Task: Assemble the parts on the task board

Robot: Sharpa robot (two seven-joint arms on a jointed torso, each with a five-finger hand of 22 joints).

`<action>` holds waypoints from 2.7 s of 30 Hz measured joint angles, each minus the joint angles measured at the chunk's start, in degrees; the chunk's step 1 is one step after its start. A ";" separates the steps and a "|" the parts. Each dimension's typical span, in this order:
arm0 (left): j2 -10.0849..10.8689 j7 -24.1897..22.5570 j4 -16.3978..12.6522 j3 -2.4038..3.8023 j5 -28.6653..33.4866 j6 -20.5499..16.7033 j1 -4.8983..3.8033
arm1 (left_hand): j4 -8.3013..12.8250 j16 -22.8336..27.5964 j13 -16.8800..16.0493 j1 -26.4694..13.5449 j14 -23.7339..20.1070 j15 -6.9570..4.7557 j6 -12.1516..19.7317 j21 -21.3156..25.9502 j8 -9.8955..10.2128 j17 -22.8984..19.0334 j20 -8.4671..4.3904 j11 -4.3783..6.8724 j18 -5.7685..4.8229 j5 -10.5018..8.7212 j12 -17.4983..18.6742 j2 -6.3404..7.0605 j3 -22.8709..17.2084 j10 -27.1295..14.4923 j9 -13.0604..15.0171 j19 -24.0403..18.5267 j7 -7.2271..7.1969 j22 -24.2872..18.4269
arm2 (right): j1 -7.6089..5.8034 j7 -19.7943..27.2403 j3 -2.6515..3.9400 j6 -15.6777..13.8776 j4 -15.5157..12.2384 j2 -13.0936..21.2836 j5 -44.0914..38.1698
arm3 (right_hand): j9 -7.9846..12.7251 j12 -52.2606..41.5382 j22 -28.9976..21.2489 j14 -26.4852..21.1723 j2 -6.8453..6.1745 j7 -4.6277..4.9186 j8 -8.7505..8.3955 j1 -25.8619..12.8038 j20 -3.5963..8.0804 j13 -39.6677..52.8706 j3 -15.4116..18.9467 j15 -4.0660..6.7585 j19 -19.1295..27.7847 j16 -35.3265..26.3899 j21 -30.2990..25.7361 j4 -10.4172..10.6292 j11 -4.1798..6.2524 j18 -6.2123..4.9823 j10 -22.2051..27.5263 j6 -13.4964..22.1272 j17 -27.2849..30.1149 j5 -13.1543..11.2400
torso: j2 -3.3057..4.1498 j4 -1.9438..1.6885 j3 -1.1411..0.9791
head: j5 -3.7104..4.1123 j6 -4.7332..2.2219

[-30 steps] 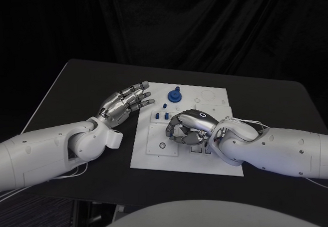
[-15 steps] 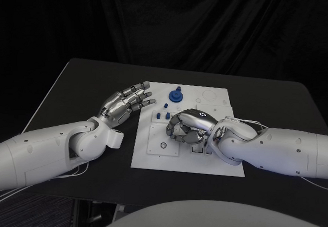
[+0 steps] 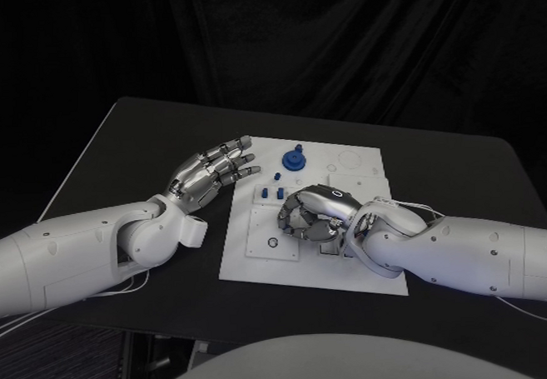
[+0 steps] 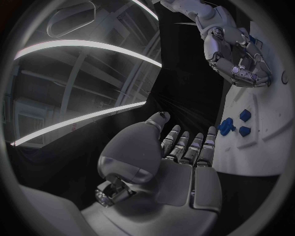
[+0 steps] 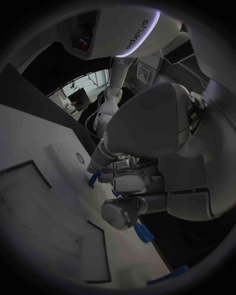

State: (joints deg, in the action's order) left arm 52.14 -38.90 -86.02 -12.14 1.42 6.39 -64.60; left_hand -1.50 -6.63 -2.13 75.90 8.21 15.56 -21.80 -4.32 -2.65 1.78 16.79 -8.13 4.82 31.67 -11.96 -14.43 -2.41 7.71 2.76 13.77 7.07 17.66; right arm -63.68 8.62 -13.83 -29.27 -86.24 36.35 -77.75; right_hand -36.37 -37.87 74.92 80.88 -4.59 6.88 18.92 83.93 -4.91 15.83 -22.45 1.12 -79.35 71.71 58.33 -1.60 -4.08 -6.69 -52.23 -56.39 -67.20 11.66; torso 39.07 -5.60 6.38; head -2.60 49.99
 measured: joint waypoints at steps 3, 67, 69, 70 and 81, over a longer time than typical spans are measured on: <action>0.00 0.00 0.00 0.01 0.00 0.02 0.03 | 0.00 0.00 0.00 0.00 0.00 0.00 0.00 0.00 0.00 0.00 0.00 0.00 0.00 0.00 0.00 0.00 0.00 0.00 0.00 0.00 0.00 0.00 | 0.05 -0.18 0.00 0.29 0.00 0.14 0.09 | -0.12 0.09 0.00 0.00 0.00 0.18 0.18 0.00 0.00 -0.01 -0.09 0.00 0.00 0.00 -0.01 -0.09 0.00 0.00 0.00 0.18 0.01 0.00 | 0.01 0.00 0.00 | -0.01 0.00; -0.44 2.12 -1.71 0.00 -3.30 1.52 1.64 | 0.25 -53.19 -16.47 -1.03 24.91 -6.01 -17.75 -26.38 -7.05 21.24 -3.22 -3.31 3.23 -3.45 -38.30 8.74 -18.08 26.07 1.40 17.65 3.60 21.36 | -3.96 18.61 0.95 -1.47 -10.63 8.57 45.30 | -2.76 -0.74 0.03 -0.17 -0.85 0.21 1.33 -0.43 0.20 0.12 -0.46 0.17 0.21 0.71 1.64 -0.46 -0.20 0.00 -0.19 0.60 -1.19 11.42 | -0.39 0.12 0.00 | -1.31 0.00; -0.67 2.56 -1.73 0.01 -3.50 1.87 1.73 | 0.40 -60.84 -22.69 -1.28 24.38 -6.81 -17.80 -31.21 -7.16 26.50 -3.69 -2.21 3.62 -4.29 -45.61 8.98 -17.93 25.76 1.39 16.94 3.66 25.51 | -3.97 19.30 0.95 -0.85 -10.63 8.56 47.26 | -2.82 -0.73 0.03 -0.17 -0.85 0.21 1.33 -0.43 0.20 0.13 -0.46 0.17 0.21 0.71 1.34 -0.46 -0.20 0.00 -0.19 0.60 -1.06 11.43 | -0.38 0.13 -0.04 | -1.46 0.00; -0.82 2.86 -1.75 0.01 -3.61 2.09 1.76 | 0.39 -63.67 -24.98 -1.28 24.79 -7.22 -17.97 -33.11 -7.41 28.43 -3.78 -1.81 3.63 -4.63 -48.27 8.98 -17.94 26.03 1.39 16.84 3.74 27.13 | -3.97 19.68 0.95 -0.45 -10.62 8.56 48.44 | -2.85 -0.73 0.03 -0.17 -0.85 0.21 1.33 -0.43 0.20 0.13 -0.46 0.17 0.21 0.71 1.33 -0.47 -0.20 0.00 -0.19 0.60 -1.06 11.65 | -0.38 0.13 -0.07 | -1.48 0.00; -2.35 7.18 -1.72 0.03 -4.19 5.39 2.20 | -5.73 -81.66 -66.72 -2.60 53.66 -9.43 -17.39 -50.37 -8.66 63.97 -4.62 0.32 4.50 -13.14 -70.53 9.99 -20.04 55.99 1.39 14.20 3.47 41.44 | -3.97 22.06 0.95 2.53 -10.65 8.69 55.31 | -3.12 -0.71 0.02 -0.17 -0.98 0.21 1.49 -1.04 0.20 0.21 -0.07 0.16 0.21 0.71 1.34 -0.09 -0.20 0.00 -0.19 0.61 -1.16 12.27 | -0.28 0.07 -0.09 | -1.82 0.00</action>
State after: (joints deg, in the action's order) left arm 49.79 -31.72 -87.75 -12.12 -2.76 11.78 -62.40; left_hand -7.23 -88.30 -68.85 73.30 61.87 6.14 -39.19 -54.70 -11.31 65.75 12.17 -7.81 9.32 18.53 -82.49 -4.44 -22.44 63.70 4.15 27.97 10.54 59.11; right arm -67.65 30.69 -12.88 -26.74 -96.89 45.04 -22.45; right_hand -39.49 -38.58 74.94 80.71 -5.57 7.09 20.41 82.89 -4.71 16.04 -22.52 1.28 -79.14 72.42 59.67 -1.70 -4.28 -6.70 -52.42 -55.78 -68.36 23.93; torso 38.79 -5.53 6.28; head -4.43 49.99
